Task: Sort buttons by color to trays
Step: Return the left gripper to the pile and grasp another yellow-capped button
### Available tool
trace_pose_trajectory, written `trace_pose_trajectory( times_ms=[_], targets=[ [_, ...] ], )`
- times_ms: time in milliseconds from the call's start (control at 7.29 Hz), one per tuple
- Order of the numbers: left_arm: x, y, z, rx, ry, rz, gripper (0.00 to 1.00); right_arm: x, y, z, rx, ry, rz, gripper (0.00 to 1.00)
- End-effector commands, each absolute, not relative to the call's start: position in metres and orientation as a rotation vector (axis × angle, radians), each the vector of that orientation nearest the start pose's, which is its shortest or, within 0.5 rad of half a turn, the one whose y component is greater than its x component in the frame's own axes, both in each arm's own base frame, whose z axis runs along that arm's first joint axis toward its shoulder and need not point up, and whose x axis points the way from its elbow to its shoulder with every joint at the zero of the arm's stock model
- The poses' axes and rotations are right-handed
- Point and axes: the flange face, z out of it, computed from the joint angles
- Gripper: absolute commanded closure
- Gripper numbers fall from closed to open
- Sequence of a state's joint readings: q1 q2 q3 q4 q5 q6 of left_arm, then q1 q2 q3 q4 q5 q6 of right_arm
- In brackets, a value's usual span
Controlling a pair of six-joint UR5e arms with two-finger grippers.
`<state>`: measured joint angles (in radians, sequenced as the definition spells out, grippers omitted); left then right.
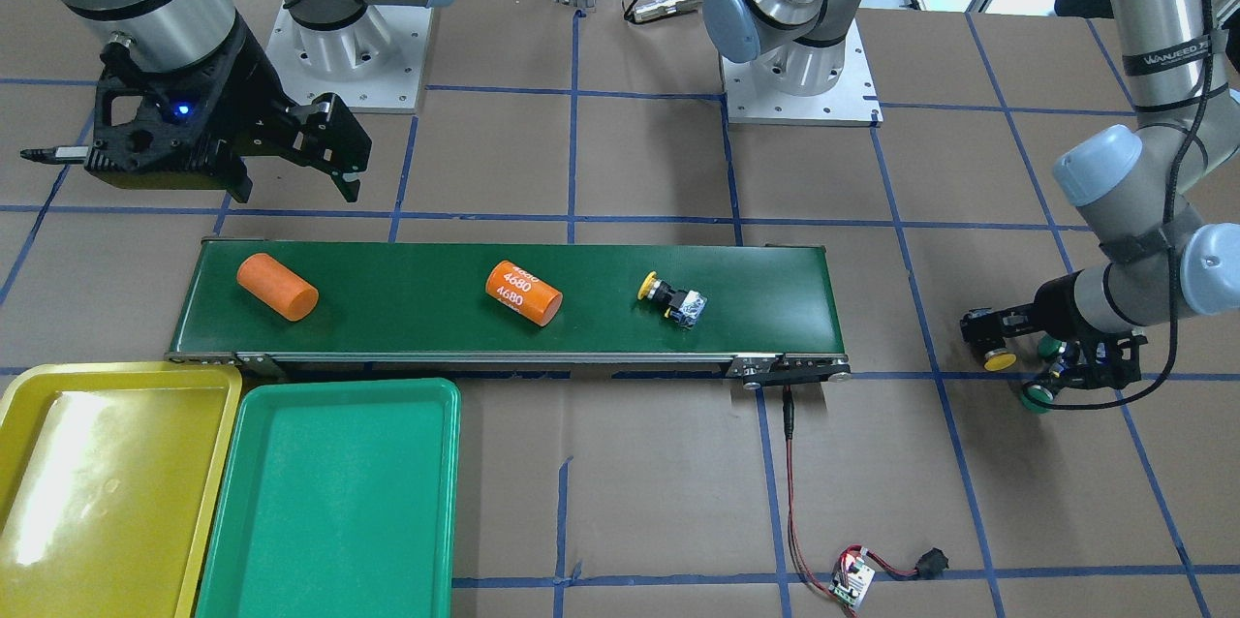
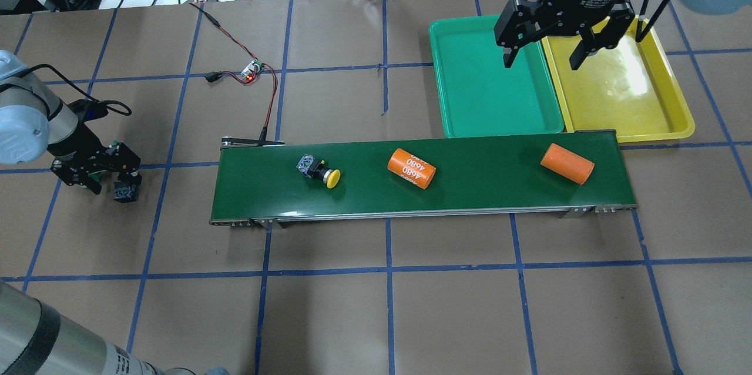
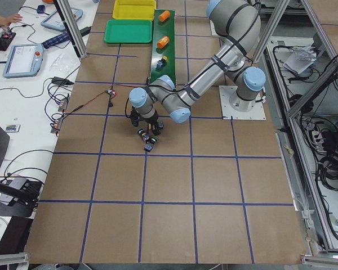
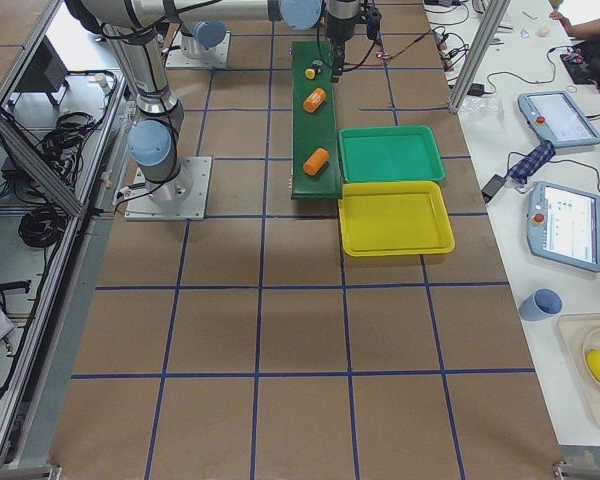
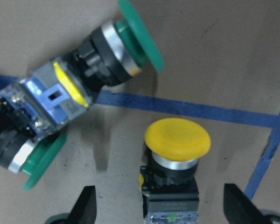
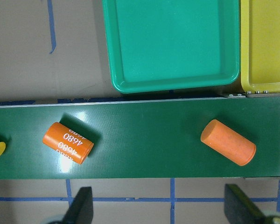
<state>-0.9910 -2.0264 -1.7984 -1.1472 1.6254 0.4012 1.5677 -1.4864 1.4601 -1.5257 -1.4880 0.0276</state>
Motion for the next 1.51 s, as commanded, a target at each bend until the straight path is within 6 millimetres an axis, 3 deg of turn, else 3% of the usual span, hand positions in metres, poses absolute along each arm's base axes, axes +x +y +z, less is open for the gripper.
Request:
trace_pose_trajectory(
  times_ms=[0, 137, 275, 412, 549, 961, 1098, 1235, 1373],
  targets=[
    [0.199, -0.541, 0.170, -0.261, 3.182, 0.411, 0.96, 0.140, -0.526, 0.495, 0.048, 3.058, 0.032, 0.00],
    [0.200, -0.550, 0.173, -0.269, 3.176, 0.381, 1.00, 0.140, -0.526, 0.496, 0.046, 3.058, 0.030, 0.00],
    [0.194, -0.552, 0.196, -0.299, 3.192, 0.312, 1.00, 0.141, -0.526, 0.496, 0.046, 3.059, 0.027, 0.00],
    [0.180, -0.552, 0.202, -0.512, 3.179, 0.300, 1.00, 0.141, -0.526, 0.495, 0.046, 3.059, 0.030, 0.00],
    [0.146, -0.558, 0.213, -0.709, 3.111, 0.293, 1.00, 0.141, -0.526, 0.495, 0.044, 3.059, 0.032, 0.00],
    [0.030, -0.561, 0.267, -1.009, 2.995, 0.295, 1.00, 0.141, -0.525, 0.497, 0.041, 3.060, 0.027, 0.00],
    [-0.019, -0.558, 0.278, -1.213, 2.954, 0.311, 1.00, 0.141, -0.525, 0.497, 0.041, 3.063, 0.027, 0.00],
    [-0.074, -0.556, 0.273, -1.402, 2.857, 0.343, 1.00, 0.141, -0.526, 0.496, 0.041, 3.063, 0.027, 0.00],
    [-0.119, -0.555, 0.269, -1.442, 2.819, 0.323, 1.00, 0.141, -0.526, 0.495, 0.043, 3.063, 0.030, 0.00]
  ],
)
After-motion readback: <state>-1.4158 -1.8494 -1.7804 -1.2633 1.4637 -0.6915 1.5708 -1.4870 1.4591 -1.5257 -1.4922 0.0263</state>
